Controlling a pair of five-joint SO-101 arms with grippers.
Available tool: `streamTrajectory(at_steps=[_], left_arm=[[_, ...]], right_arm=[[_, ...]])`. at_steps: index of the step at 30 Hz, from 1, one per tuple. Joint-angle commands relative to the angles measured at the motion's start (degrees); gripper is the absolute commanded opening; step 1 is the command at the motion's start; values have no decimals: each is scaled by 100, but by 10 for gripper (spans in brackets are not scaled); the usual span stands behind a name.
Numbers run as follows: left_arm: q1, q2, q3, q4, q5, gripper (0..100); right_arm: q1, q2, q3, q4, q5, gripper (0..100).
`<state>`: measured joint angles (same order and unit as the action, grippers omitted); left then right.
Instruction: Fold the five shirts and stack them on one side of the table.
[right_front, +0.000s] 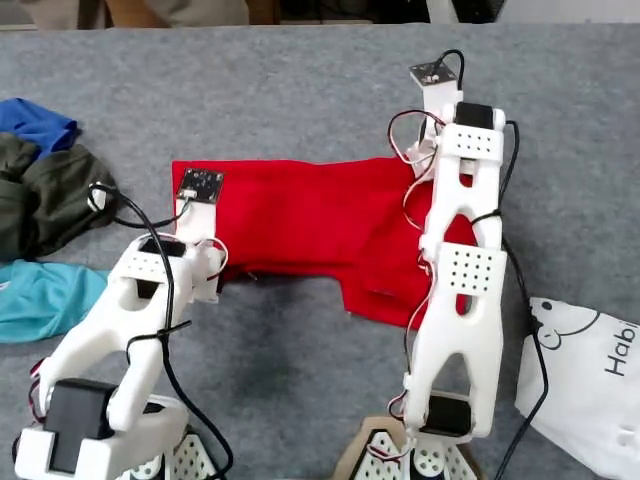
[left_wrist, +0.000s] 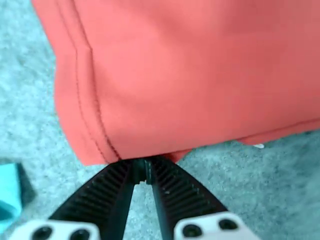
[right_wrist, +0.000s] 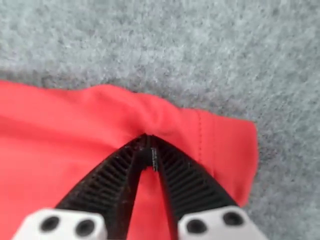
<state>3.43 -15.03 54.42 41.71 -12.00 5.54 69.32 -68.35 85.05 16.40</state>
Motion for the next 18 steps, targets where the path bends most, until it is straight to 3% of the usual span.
streamTrajectory(at_steps=[1,9,15,18], left_arm=[[-492,-163,-26,123,-360,18],[-1916,-163,-325,88,-1099,18],[-2092,-163,-835,149,-1064,18],[-1996,-163,-1292,563,-993,18]], right_arm=[[-4,22,-127,9,35,5],[-4,22,-127,9,35,5],[-4,22,-127,9,35,5],[-4,22,-119,9,35,5]])
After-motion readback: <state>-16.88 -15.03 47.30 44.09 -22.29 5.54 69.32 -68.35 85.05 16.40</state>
